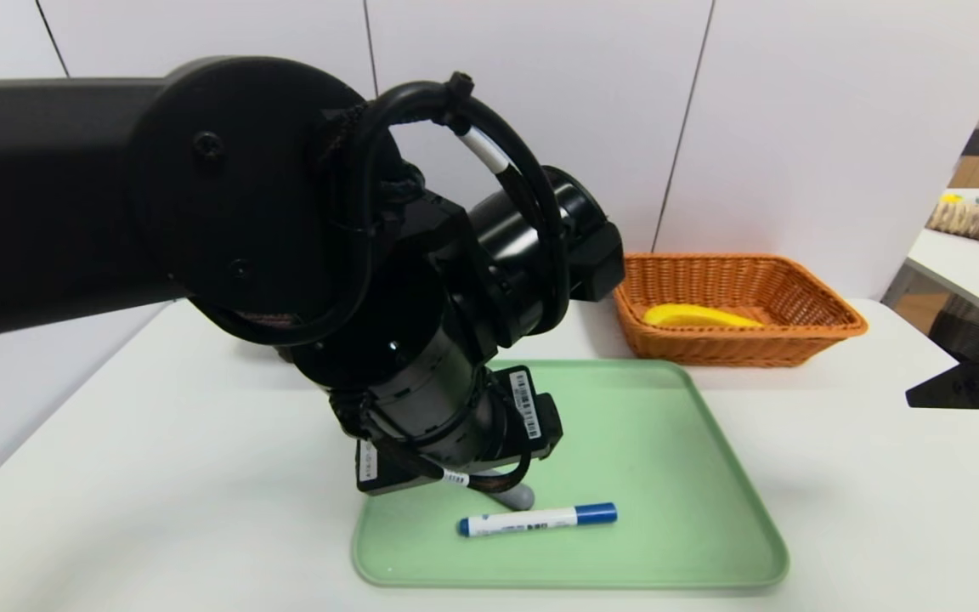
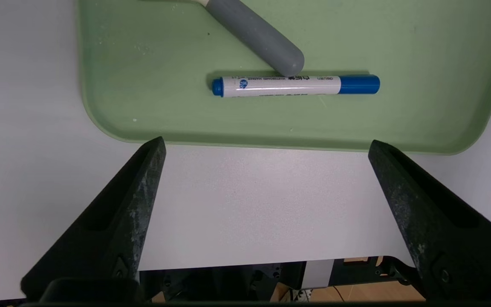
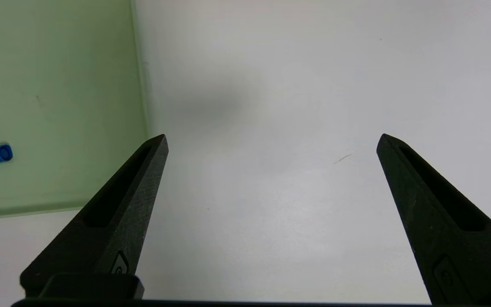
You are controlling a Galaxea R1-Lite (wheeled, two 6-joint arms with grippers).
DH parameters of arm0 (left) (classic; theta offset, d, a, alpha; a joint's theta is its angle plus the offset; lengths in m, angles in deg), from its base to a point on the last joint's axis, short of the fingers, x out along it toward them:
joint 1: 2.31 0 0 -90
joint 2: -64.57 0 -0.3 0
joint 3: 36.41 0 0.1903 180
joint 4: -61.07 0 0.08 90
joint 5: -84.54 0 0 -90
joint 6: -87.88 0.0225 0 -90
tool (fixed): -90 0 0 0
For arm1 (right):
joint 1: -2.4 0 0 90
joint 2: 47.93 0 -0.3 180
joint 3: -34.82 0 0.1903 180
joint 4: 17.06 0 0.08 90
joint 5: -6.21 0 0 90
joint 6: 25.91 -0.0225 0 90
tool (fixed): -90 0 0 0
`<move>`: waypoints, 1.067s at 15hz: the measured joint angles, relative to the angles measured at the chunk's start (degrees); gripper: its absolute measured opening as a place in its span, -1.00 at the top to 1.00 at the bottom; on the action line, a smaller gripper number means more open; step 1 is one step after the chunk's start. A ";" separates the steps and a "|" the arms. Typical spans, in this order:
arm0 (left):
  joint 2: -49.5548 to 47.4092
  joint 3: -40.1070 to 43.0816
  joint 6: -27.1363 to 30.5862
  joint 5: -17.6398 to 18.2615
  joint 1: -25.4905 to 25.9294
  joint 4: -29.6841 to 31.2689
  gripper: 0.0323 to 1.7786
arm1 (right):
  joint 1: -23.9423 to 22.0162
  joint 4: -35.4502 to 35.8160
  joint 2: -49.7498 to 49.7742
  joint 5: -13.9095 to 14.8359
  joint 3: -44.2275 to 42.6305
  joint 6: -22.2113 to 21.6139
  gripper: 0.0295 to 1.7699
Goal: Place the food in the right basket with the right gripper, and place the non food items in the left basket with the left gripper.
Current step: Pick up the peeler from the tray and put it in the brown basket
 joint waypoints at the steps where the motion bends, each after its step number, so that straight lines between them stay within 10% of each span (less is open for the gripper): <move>1: 0.52 -0.34 -0.05 0.11 0.00 -0.21 -0.90 | -1.05 0.02 0.24 -0.20 -0.12 1.57 -0.91; 9: 2.99 -0.78 -1.32 0.11 0.00 -0.38 -0.90 | -5.11 7.17 -3.15 -12.06 -4.28 4.27 -0.91; 16: 4.68 -0.69 -2.80 0.28 0.00 -1.32 -0.90 | -5.51 9.12 -4.39 -13.09 -4.13 5.34 -0.91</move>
